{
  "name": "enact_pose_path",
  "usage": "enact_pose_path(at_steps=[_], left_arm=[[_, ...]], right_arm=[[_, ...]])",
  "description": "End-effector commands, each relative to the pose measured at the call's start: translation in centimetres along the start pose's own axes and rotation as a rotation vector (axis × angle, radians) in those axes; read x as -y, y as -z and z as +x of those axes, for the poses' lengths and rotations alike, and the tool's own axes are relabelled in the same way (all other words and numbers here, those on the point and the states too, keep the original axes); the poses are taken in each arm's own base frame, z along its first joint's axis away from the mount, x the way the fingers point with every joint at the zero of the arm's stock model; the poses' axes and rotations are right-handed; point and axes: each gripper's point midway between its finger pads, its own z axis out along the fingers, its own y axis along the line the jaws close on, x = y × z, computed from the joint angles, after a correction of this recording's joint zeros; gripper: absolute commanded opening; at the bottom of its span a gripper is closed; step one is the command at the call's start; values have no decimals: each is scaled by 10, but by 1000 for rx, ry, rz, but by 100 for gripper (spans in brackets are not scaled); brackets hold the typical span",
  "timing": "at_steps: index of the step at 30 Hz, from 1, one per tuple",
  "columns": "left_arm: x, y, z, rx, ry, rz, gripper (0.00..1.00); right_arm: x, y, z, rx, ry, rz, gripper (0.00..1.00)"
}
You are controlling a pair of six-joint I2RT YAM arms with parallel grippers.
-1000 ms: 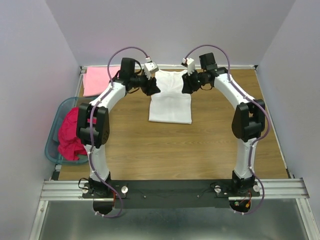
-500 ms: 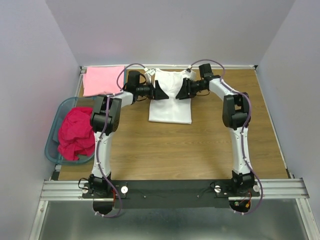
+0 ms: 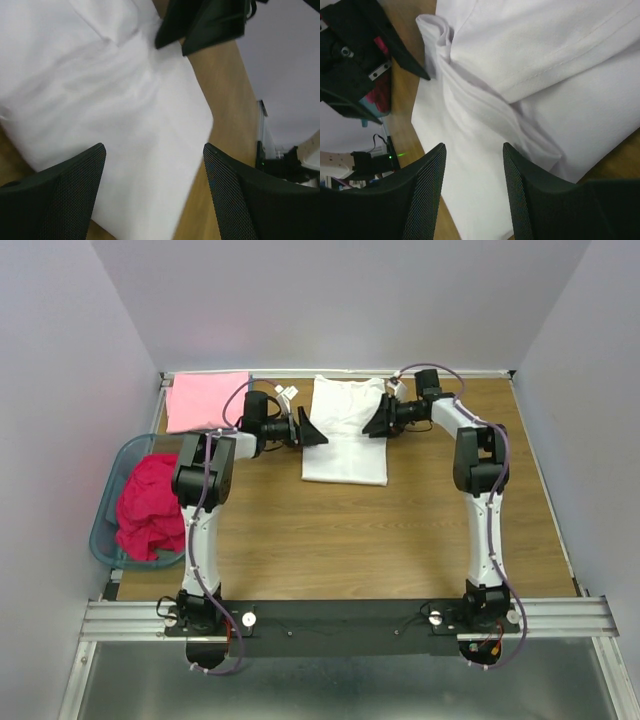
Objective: Fold and stack the t-shirts
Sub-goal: Fold the tshirt
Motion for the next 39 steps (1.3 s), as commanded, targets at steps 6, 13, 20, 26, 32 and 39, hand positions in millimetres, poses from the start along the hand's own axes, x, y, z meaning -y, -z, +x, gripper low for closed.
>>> enact_pose_path(at_steps=[6,13,20,26,32,39], left_arm=[[107,34,60,-55,-103,86,84],[94,29,94,-90,-23,81,82],[42,29,134,-122,126,-29,82],[28,39,147,-134,207,-40,82],[73,60,135,-134,62,34,81],[101,78,77,-147,-478,-84,51]], right_arm=[[-116,26,60,-68,55,-98,58],[-94,2,125,-185,-53,-88,58],[-41,-15,164,-253,-149,-30,57],[-34,-7,173,-258,-187,-30,57],[-71,30,144,-226,-58,-30,57],[-84,68,119,-189,385,160,48]])
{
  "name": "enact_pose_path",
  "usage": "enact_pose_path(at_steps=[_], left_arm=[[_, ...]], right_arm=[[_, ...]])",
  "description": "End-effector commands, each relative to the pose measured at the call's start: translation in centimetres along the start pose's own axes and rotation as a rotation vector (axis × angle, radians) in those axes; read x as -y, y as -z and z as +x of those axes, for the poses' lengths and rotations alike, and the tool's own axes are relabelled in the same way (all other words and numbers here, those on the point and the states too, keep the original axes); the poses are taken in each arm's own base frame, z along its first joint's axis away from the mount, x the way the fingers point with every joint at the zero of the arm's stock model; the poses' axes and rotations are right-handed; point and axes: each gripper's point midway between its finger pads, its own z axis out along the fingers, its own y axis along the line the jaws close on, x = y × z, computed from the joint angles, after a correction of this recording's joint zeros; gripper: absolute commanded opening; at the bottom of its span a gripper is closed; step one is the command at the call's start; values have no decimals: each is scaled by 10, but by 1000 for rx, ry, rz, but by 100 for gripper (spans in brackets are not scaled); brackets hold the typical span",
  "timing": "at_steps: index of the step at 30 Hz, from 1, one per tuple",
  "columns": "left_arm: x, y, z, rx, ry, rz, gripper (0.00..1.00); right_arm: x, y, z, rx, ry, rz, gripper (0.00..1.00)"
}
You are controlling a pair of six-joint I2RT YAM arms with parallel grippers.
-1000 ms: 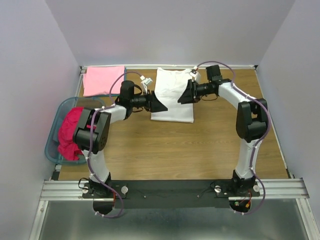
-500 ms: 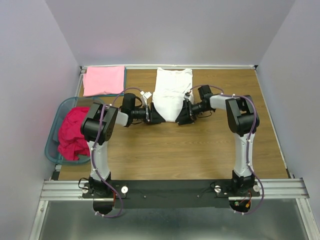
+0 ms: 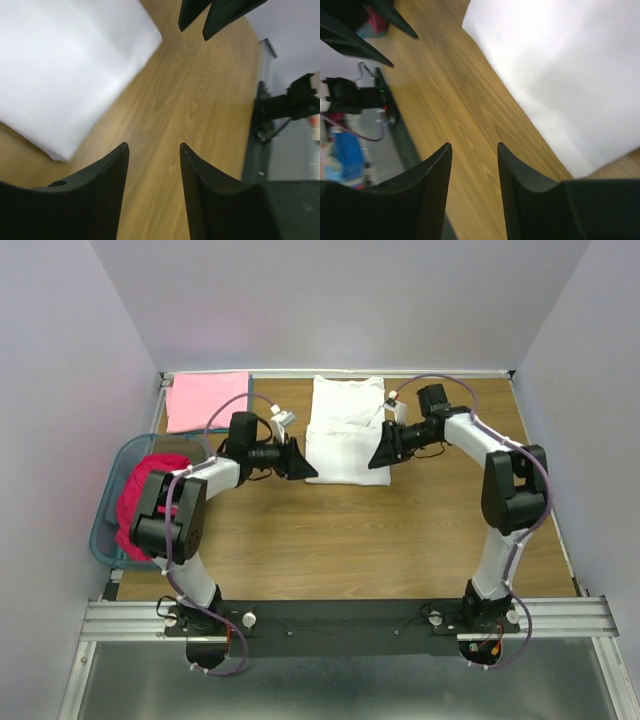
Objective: Fold and stack the t-shirts
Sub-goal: Fold the tshirt
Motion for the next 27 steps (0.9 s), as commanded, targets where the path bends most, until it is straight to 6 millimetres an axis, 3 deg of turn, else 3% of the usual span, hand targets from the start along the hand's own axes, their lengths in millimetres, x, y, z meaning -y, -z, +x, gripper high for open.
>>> enact_pose_path(at_steps=[1,2,3,6,9,13,15,21,27], left_arm=[[-12,17,-27,-78,-435,-190,43],[-15,18,-33,-80,-446,-236,41],[-26,23,-42,-98,-581,-308,40],[-33,20,-46,-172,-843,-379,40],[-31,9,-30,-269,-1054,-340,44],[-31,-2,-23,-334,-1225,-339,55],[-29,-11,-19,-351,-1276,-324,57],[-51,-21,-6,-451,-1366,-341,59],[-69,-24,7,-525,-1374,-339,59]], right_arm=[[20,26,-3,-41,297,267,44],[27,28,-2,-63,348,320,42],[32,24,3,-105,443,361,40],[43,24,-6,-121,588,490,35],[51,16,-8,-157,695,564,34],[61,6,-2,-194,787,619,34],[66,0,3,-209,798,627,34],[84,-12,15,-257,871,668,36],[88,-16,24,-281,885,666,36]])
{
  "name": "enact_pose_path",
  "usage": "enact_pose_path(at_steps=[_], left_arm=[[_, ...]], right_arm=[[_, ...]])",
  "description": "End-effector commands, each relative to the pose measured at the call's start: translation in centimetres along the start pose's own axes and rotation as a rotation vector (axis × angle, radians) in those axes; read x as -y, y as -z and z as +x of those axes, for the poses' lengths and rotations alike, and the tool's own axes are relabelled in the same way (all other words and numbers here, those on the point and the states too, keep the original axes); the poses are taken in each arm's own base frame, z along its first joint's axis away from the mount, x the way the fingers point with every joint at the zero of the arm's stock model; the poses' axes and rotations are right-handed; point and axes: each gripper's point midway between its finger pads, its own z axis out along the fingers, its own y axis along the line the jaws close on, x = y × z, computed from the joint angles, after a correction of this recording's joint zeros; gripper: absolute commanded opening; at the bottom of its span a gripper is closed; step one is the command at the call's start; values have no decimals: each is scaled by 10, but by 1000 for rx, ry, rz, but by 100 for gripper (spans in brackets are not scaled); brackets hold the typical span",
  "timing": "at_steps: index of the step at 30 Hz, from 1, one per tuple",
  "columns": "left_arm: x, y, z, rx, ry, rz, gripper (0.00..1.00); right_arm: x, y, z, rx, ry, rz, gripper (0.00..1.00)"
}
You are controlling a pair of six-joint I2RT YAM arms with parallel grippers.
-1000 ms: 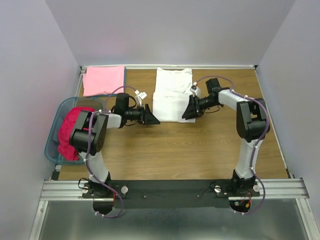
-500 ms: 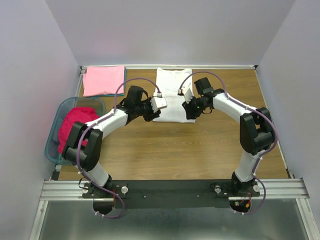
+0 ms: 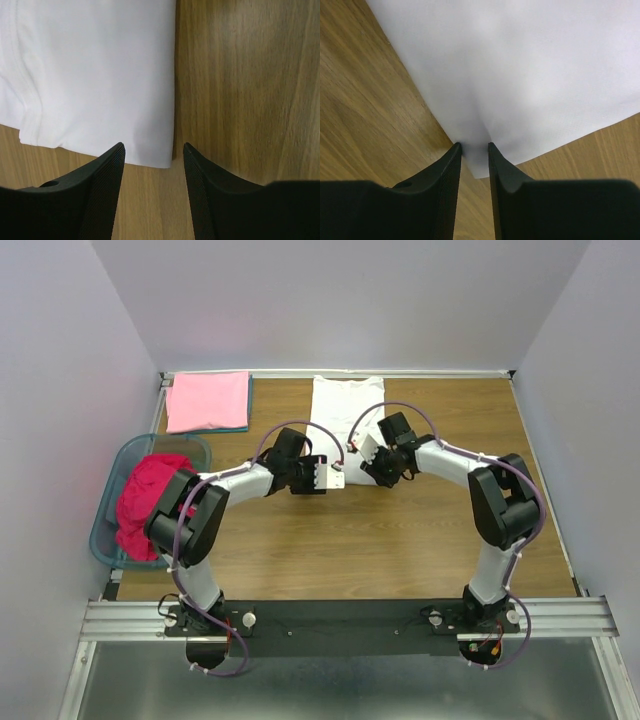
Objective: Fold and stack the t-shirts
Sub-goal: Fold the tshirt
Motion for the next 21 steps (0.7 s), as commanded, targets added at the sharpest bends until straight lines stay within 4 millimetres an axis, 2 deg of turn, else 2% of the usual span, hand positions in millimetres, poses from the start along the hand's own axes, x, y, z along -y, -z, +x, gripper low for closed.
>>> enact_pose_path(at_steps=[1,6,9,12,13,16,18,20,21], left_arm=[[-3,-7,14,-63,-62,-4,58],[-2,-11,17,-77,-61,17,58],[-1,-13,20,-88,-57,33,54],[5,-16,22,-94,-57,61,42],[5,-16,22,-92,-56,63,35],[5,-18,24,-100,-52,74,23],[5,-18,25,-103,-55,74,20],[6,-18,24,-99,-55,82,15],[7,-18,23,-96,-55,85,13]], right_arm=[[0,-10,11,-31,58,25,36],[-6,-3,16,-29,76,19,41],[-8,4,16,-26,86,21,43],[-10,8,15,-17,101,12,43],[-11,7,17,-20,109,6,44],[-14,1,21,-34,116,-13,44],[-16,-2,23,-38,121,-24,43],[-16,-7,27,-53,126,-33,40],[-15,-9,29,-63,132,-31,34]])
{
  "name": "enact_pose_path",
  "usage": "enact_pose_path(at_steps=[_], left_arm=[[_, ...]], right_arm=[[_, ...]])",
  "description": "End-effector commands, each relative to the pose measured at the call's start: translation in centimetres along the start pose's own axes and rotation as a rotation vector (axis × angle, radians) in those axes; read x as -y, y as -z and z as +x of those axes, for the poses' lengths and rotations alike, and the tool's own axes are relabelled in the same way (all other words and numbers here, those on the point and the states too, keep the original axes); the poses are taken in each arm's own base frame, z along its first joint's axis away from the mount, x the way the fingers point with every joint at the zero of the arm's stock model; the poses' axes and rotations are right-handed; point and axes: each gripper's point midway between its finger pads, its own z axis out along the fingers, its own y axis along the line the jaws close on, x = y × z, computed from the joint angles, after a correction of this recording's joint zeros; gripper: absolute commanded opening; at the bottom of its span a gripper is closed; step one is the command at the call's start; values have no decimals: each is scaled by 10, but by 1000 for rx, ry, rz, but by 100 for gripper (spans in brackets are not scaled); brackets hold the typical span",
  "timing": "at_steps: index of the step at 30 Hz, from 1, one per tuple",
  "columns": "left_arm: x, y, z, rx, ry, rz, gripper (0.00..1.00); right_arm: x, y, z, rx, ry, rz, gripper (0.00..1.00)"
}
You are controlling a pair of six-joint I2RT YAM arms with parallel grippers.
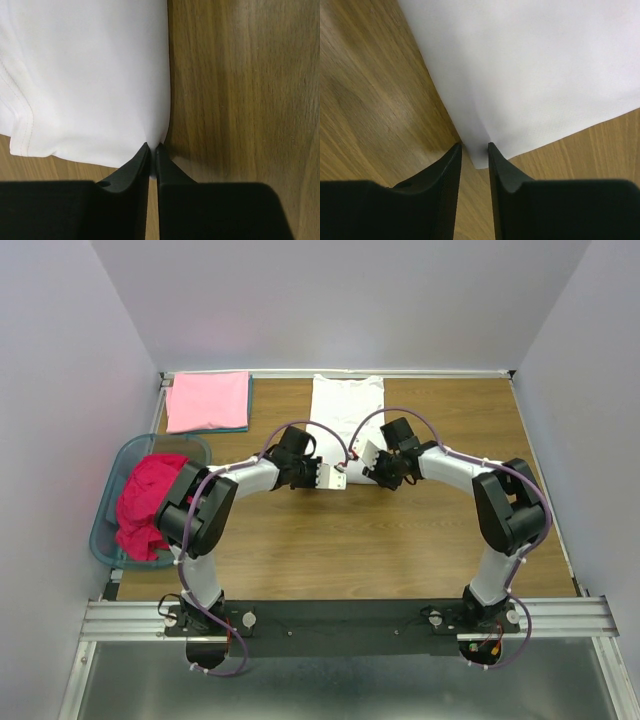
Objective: Fold and stack the t-shirts
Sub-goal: Fold the tshirt
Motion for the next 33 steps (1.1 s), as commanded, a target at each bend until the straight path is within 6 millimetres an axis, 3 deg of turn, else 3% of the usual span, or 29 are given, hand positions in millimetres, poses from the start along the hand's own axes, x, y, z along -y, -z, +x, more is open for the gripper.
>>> enact_pose_path(at_steps=[1,2,5,12,16,19,21,23,25,28,33], left_arm=[[7,-3,2,-11,1,41,7],[7,-2,2,-12,5,47,4],[4,4,-5,15,18,63,0],[-18,36,-34,111,40,55,0],[-34,60,-54,153,36,34,0],[-34,72,-64,178,29,41,0],[-22,81,-68,180,26,85,0],[-8,89,-69,169,10,135,0],[11,96,-74,182,13,185,0],[56,106,-81,206,44,303,0],[114,152,-118,297,53,372,0]], right_arm=[[-16,-14,25,-86,31,-59,27],[-16,-15,28,-97,32,-59,15],[-13,-9,21,-75,25,-47,1],[13,26,-18,23,-31,28,1],[19,48,-33,53,-56,39,1],[17,61,-38,62,-68,32,0],[10,74,-37,66,-78,19,1],[-8,81,-26,37,-98,-31,1],[-23,95,-28,58,-117,-71,1],[-55,121,-25,73,-142,-165,0],[-124,166,-9,69,-170,-355,1]])
